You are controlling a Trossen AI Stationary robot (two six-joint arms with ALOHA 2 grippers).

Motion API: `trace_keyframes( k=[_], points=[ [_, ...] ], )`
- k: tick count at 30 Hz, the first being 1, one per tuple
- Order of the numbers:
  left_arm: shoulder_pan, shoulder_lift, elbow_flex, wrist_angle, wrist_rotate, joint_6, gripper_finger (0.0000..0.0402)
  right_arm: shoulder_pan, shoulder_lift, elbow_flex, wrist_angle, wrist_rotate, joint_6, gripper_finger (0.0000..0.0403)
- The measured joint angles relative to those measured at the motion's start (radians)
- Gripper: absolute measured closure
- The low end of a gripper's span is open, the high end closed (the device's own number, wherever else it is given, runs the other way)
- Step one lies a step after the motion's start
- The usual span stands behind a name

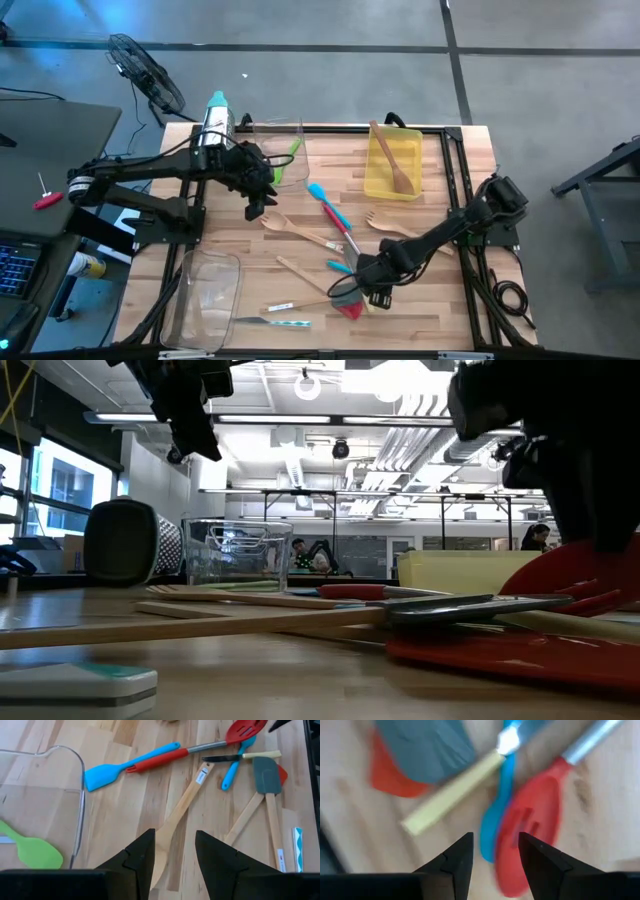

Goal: Pick & Place Kitchen Items
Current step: Put the red serving spoon into the yellow bin

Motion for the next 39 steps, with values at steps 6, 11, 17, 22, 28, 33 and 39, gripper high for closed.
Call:
trace_keyframes(
  k=[6,11,17,22,28,33,39],
  points=[
    [0.0,0.0,0.0,0.002,-0.001,0.0,0.0263,-0.002,0.015,0.0,-0.025,0.001,-0.035,0.0254],
    [0.0,0.0,0.0,0.002,-0.001,0.0,0.0263,-0.012,0.015,0.0,-0.041,0.009,-0.051,0.0263],
    [0.0,0.0,0.0,0.001,-0.003,0.0,0.0263,-0.016,0.057,0.0,-0.1,-0.009,-0.058,0.0293],
    [0.0,0.0,0.0,-0.002,-0.003,0.0,0.0263,-0.021,0.112,0.001,-0.123,-0.062,-0.086,0.0338],
    [0.0,0.0,0.0,-0.001,-0.003,0.0,0.0263,-0.026,0.118,0.002,-0.138,-0.052,-0.095,0.0381],
    [0.0,0.0,0.0,0.0,-0.007,0.0,0.0263,-0.026,0.097,-0.002,-0.142,-0.013,-0.067,0.0381],
    [0.0,0.0,0.0,0.0,-0.026,0.0,0.0263,-0.028,0.087,0.003,-0.145,0.057,-0.049,0.0381]
  ],
)
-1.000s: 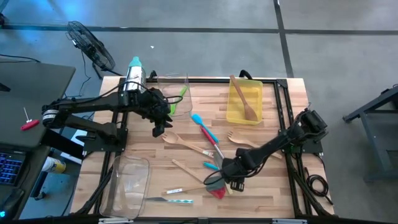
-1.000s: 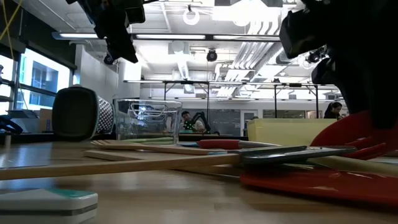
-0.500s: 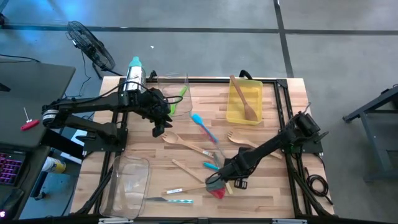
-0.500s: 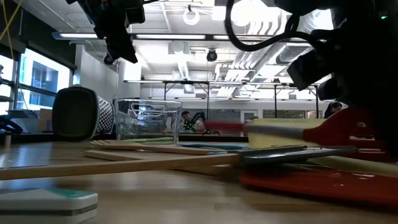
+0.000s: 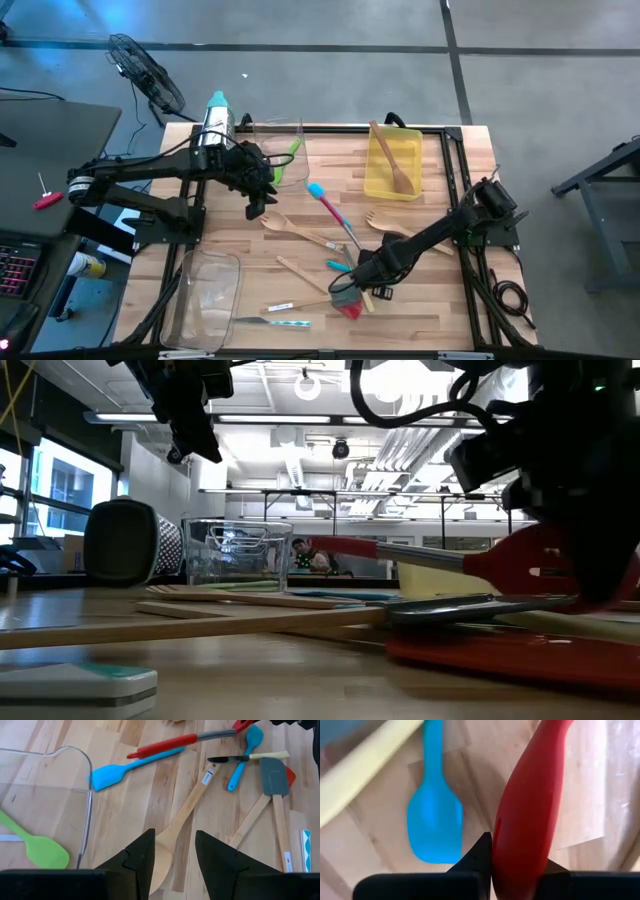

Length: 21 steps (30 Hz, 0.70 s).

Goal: Pick & Place Kitchen Items
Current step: Put the red serving spoon into the yellow bin

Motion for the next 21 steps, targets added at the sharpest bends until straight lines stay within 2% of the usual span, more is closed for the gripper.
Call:
trace_keyframes(
  k=[7,12,21],
  points=[
    [0.0,0.0,0.0,-0.001,-0.001,0.0,0.0263,0.001,0.0,0.003,-0.007,0.014,0.003,0.0381],
    [0.0,0.0,0.0,-0.004,-0.003,0.0,0.0263,0.001,0.0,0.059,-0.054,0.037,0.002,0.0381],
    [0.0,0.0,0.0,-0.032,-0.003,0.0,0.0263,0.019,-0.002,0.254,-0.375,0.162,0.117,0.0381]
  ],
)
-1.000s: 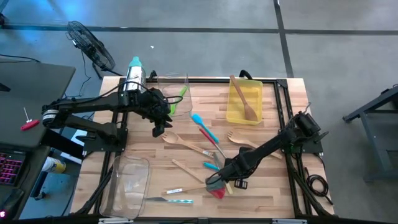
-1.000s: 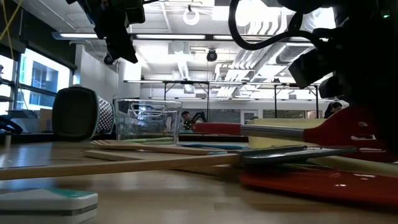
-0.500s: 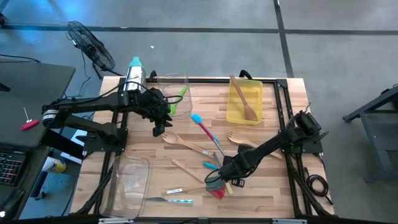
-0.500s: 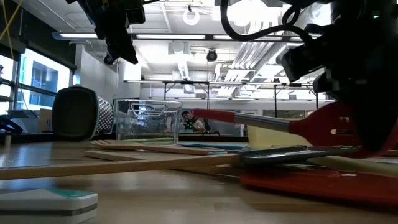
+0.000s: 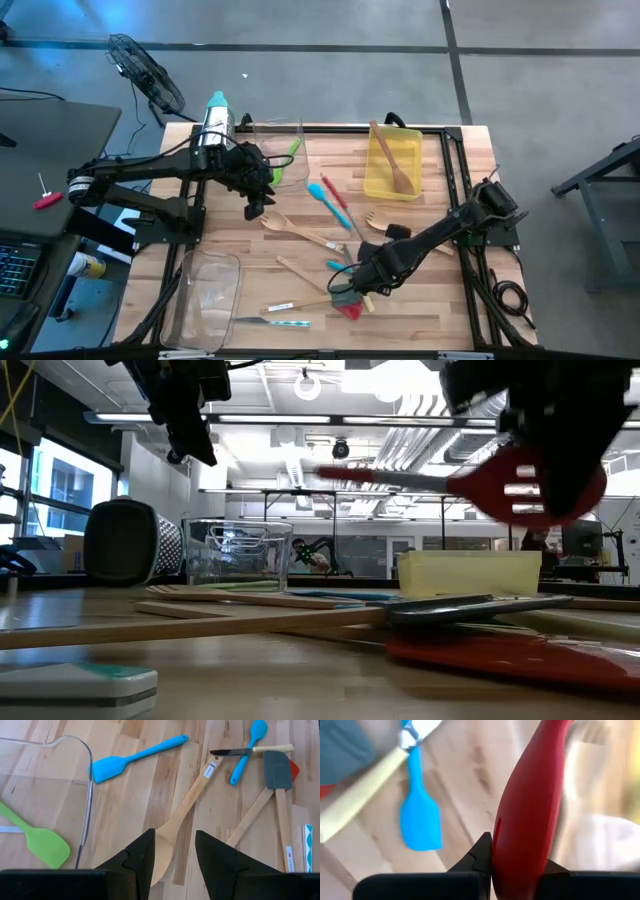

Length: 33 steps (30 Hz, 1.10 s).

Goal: Pick & Place Kitchen Items
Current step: Put the red serving spoon into the yellow bin

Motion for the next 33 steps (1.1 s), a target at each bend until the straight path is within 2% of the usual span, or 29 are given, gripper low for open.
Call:
trace_keyframes(
  k=[6,9,17,23,33],
  points=[
    [0.0,0.0,0.0,-0.022,0.0,0.0,0.0263,0.004,-0.001,0.102,-0.226,0.067,0.137,0.0381],
    [0.0,0.0,0.0,-0.026,0.0,0.0,0.0263,-0.007,-0.026,0.112,-0.217,0.106,0.162,0.0381],
    [0.0,0.0,0.0,-0.027,0.001,0.0,0.0263,-0.074,-0.142,0.111,-0.228,0.327,0.277,0.0381],
    [0.0,0.0,0.0,-0.026,0.002,0.0,0.0263,-0.172,-0.201,0.111,-0.226,0.414,0.231,0.0381],
    [0.0,-0.001,-0.062,-0.004,0.003,0.0,0.0263,-0.421,-0.218,0.111,-0.226,0.39,0.032,0.0381]
  ],
)
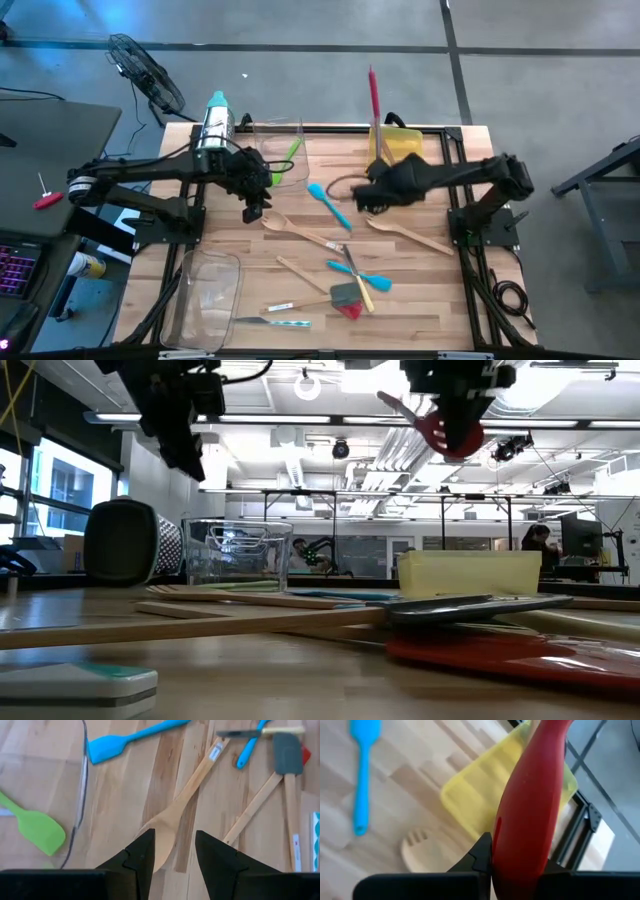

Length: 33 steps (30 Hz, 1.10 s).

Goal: Pick & Place Kitchen Items
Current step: Put the red serving spoon into the yellow bin

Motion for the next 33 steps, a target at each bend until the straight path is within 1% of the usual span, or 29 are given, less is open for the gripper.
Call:
trace_keyframes(
  k=[4,9,17,21,25,30,33],
  points=[
    [0.0,0.0,-0.039,0.018,0.0,0.0,0.0263,-0.095,0.0,0.0,-0.001,-0.022,-0.049,0.0381],
    [0.0,0.0,-0.068,0.041,0.0,0.0,0.0263,-0.188,0.0,0.0,0.0,-0.084,-0.117,0.0381],
    [0.0,0.0,-0.074,0.041,0.0,0.0,0.0263,-0.289,0.0,-0.009,0.029,-0.145,-0.213,0.0381],
    [0.0,0.0,-0.074,0.042,0.0,0.0,0.0263,-0.311,0.001,-0.069,0.113,-0.168,-0.264,0.0381],
    [0.0,0.0,-0.074,0.046,0.0,0.0,0.0263,-0.328,0.001,-0.169,0.18,-0.215,-0.289,0.0381],
    [0.0,0.001,-0.074,0.046,0.0,0.0,0.0263,-0.339,0.002,-0.294,0.181,-0.226,-0.272,0.0381],
    [0.0,0.001,-0.074,0.047,0.0,0.0,0.0263,-0.337,0.002,-0.36,0.186,-0.251,-0.257,0.0381]
  ],
)
